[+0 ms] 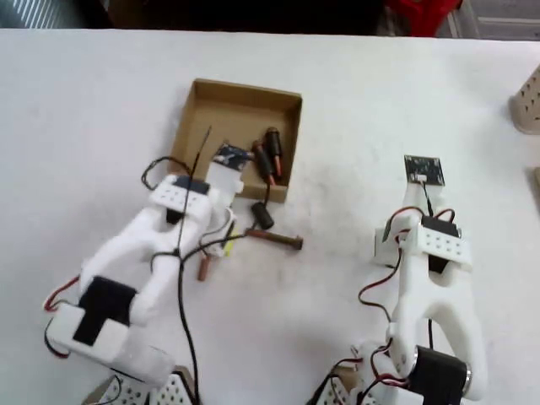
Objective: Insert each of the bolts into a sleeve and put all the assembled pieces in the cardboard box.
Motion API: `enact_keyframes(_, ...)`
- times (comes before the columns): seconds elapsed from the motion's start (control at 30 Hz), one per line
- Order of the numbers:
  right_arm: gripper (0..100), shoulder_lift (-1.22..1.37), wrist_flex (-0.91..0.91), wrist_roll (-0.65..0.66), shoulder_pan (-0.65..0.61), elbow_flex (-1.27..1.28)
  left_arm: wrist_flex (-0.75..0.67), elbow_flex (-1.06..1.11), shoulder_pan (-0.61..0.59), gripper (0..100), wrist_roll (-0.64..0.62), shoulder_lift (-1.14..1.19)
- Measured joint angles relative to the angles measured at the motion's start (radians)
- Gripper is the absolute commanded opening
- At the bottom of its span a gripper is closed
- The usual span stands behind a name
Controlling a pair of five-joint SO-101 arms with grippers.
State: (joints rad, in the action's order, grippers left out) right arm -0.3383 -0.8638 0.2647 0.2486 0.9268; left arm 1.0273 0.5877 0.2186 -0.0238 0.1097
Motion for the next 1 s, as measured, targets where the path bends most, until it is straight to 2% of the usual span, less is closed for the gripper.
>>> enact_keyframes(0.07,1.8,0.000,0.000,0.000,0.000,0.000,0.014,-0.041,-0.005,13,0.000,0.038)
enact_keyframes(0.17,1.8,0.000,0.000,0.000,0.000,0.000,0.023,-0.060,-0.006,1,0.000,0.058)
enact_keyframes(0.43,1.8,0.000,0.000,0.000,0.000,0.000,0.012,-0.025,0.028,2,0.115,0.011)
enact_keyframes(0.67,1.8,0.000,-0.023,0.000,-0.081,0.015,-0.124,0.195,0.028,2,0.127,-0.275)
enact_keyframes(0.8,1.8,-0.006,-0.060,0.000,-0.140,0.021,-0.181,0.285,-0.025,2,0.109,-0.457)
enact_keyframes(1.0,1.8,-0.006,-0.087,0.000,-0.331,0.021,-0.239,0.288,-0.209,2,-0.055,-0.506)
